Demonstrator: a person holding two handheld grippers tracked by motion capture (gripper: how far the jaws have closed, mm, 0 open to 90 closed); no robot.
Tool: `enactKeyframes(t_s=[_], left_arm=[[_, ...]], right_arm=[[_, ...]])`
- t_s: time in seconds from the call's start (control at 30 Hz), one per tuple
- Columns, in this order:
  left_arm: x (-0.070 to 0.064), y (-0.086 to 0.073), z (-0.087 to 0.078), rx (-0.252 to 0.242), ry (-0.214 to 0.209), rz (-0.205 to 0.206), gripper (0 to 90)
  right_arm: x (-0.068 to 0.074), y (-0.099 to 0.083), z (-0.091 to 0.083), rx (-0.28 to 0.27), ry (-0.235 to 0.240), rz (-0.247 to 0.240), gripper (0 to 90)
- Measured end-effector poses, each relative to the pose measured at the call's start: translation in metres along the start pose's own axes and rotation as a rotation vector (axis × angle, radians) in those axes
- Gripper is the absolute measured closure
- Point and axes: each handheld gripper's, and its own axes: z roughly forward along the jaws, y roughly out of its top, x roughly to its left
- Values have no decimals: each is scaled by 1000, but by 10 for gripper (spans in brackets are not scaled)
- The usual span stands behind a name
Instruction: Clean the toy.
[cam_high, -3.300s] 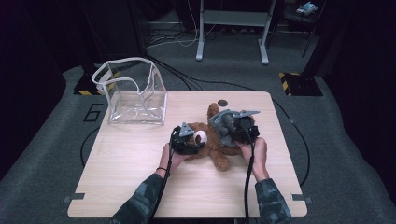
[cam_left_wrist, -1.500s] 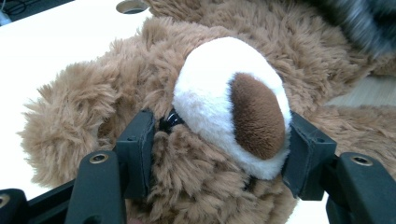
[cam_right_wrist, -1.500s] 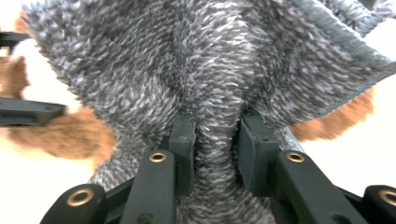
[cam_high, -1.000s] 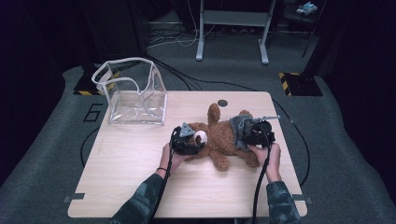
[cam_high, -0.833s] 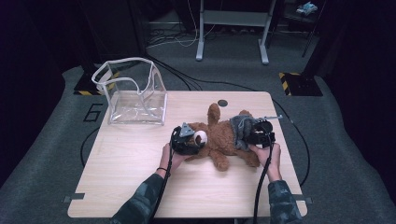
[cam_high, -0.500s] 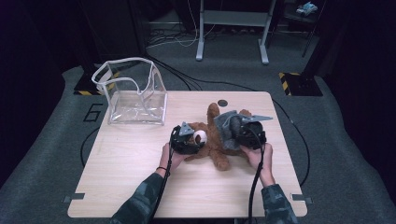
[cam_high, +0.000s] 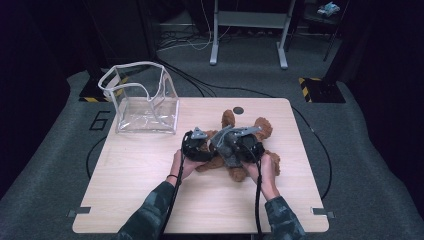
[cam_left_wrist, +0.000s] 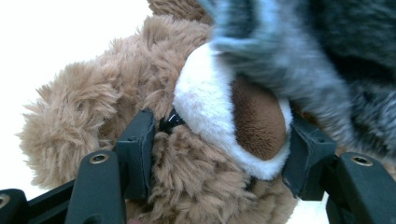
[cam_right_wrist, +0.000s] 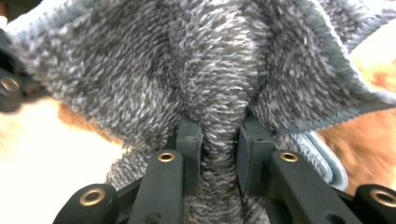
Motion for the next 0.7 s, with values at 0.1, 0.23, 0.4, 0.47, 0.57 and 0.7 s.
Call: enactKeyframes(t_s=[0.1, 0.23, 0.4, 0.47, 0.57, 0.7], left_arm=[[2, 0, 1, -1, -4, -5, 374], [3, 0, 1, 1, -5, -2, 374], [3, 1, 2, 3, -10, -7, 374], [3, 1, 2, 1, -8, -7, 374], [5, 1, 1, 11, -17, -29, 374], [7, 4, 2, 16, -21, -22, 374]], right_arm=[[-9, -6, -4, 12, -8, 23, 740], [-32, -24, -12, 24, -27, 86, 742], [-61, -47, -15, 49, -79, 162, 740], [-68, -52, -18, 50, -72, 193, 739], [-65, -48, -26, 23, -72, 194, 737], [-50, -34, -37, -46, -31, 164, 734]])
